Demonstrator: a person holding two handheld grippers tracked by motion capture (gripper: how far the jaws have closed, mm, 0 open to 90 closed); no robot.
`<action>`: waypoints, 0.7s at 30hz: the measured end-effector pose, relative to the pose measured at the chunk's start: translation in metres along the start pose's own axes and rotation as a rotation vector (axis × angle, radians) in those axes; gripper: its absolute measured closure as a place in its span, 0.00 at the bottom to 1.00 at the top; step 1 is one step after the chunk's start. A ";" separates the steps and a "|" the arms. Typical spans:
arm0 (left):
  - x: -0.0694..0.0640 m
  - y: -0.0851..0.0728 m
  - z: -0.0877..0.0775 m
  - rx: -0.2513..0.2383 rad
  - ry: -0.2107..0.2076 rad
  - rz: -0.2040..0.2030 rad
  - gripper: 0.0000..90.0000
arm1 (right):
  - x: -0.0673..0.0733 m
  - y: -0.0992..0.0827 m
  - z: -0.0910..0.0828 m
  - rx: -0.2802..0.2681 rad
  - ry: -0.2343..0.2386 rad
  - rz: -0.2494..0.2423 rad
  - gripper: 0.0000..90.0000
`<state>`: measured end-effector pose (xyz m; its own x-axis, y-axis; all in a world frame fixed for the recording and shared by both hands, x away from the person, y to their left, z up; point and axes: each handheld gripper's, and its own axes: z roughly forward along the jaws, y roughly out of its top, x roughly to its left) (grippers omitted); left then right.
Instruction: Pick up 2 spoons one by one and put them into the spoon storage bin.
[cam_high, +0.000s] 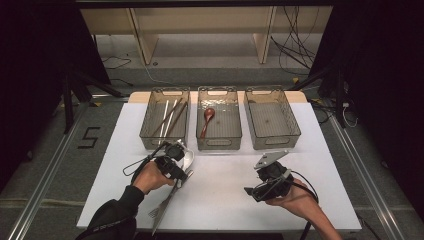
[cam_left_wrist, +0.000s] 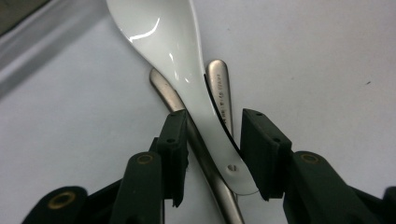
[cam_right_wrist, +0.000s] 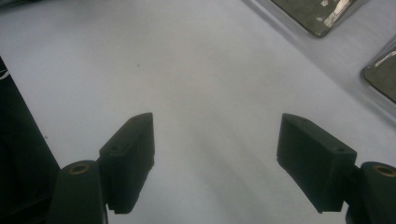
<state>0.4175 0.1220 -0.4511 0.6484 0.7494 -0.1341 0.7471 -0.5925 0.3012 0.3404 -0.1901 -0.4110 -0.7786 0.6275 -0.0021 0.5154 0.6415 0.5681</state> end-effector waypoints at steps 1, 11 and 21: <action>0.000 -0.001 0.002 0.014 0.004 0.006 0.70 | 0.000 0.000 0.000 0.001 0.001 0.000 0.32; 0.007 -0.003 0.002 0.013 -0.009 -0.005 0.80 | 0.000 0.000 0.000 0.002 0.001 -0.002 0.32; 0.009 -0.004 0.000 -0.013 -0.028 0.023 0.85 | 0.000 0.000 0.000 0.000 -0.001 0.000 0.32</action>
<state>0.4203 0.1316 -0.4541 0.6693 0.7270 -0.1534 0.7302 -0.6055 0.3165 0.3405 -0.1900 -0.4110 -0.7786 0.6276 -0.0028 0.5153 0.6418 0.5680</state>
